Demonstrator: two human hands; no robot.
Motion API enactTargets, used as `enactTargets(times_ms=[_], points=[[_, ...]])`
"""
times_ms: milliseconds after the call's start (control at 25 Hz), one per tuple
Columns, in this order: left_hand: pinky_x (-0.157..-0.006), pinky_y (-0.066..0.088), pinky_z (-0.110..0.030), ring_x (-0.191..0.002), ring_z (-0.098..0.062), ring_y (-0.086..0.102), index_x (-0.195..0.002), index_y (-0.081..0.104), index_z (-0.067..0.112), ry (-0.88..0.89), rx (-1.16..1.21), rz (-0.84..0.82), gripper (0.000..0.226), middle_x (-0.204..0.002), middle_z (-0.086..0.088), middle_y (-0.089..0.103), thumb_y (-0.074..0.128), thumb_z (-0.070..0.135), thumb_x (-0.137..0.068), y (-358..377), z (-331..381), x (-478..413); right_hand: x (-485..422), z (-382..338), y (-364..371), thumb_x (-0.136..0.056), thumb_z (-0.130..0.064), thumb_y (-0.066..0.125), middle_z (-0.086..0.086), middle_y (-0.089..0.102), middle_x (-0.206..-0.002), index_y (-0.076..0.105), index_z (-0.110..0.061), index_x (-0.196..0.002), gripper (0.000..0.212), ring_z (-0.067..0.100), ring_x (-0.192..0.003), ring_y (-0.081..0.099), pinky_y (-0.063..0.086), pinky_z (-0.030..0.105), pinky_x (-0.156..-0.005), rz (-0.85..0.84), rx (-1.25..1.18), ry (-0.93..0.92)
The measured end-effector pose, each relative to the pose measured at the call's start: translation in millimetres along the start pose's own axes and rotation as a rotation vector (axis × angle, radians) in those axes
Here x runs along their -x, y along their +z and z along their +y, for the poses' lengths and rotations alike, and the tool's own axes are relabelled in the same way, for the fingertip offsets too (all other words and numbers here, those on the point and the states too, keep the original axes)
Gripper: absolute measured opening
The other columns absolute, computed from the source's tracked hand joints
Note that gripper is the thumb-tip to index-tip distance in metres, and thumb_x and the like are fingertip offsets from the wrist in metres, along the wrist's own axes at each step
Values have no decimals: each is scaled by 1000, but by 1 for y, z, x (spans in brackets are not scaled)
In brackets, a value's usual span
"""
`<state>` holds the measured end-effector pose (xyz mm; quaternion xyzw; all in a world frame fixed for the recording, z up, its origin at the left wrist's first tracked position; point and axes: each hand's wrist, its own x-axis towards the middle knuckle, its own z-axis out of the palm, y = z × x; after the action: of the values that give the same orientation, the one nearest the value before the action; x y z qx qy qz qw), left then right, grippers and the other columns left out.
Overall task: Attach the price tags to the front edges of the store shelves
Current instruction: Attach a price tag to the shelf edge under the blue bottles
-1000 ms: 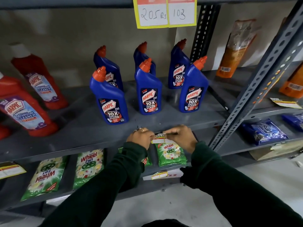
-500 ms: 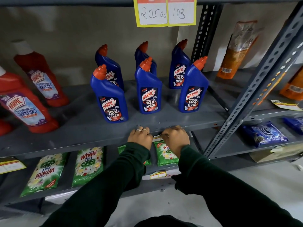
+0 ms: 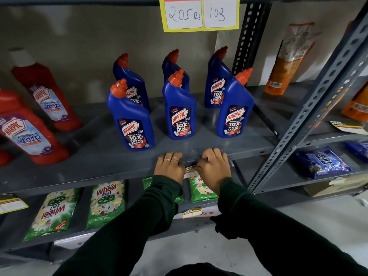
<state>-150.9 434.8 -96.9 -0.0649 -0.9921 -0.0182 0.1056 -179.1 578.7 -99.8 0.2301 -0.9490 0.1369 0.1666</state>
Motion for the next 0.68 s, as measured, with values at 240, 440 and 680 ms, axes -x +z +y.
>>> enactTargets(times_ms=[240,440,680], points=[[-56,60,-27,-60,-26,69,-53,67,8,-58,160,-207,15,-69,-6,73,59,19,-60,14,-1,-5,-3,1,6,-76,-12,74,14,61,-97,64,1,-66,19,35,-89,54,51,40,-57,-117,-93,6],[-34,48,-17,-39,-19,63,-49,70,16,-72,-26,-67,4,-56,5,71,68,19,-51,2,0,-6,-4,7,8,-84,-11,65,13,54,-98,54,0,-75,17,33,-84,50,50,43,-60,-72,-244,88],[-37,51,-23,-43,-21,66,-56,67,16,-102,-56,-57,27,-57,1,69,91,21,-45,-19,4,-9,-6,9,2,-73,-14,80,19,59,-88,63,1,-68,23,35,-74,56,53,43,-55,-46,-222,56]])
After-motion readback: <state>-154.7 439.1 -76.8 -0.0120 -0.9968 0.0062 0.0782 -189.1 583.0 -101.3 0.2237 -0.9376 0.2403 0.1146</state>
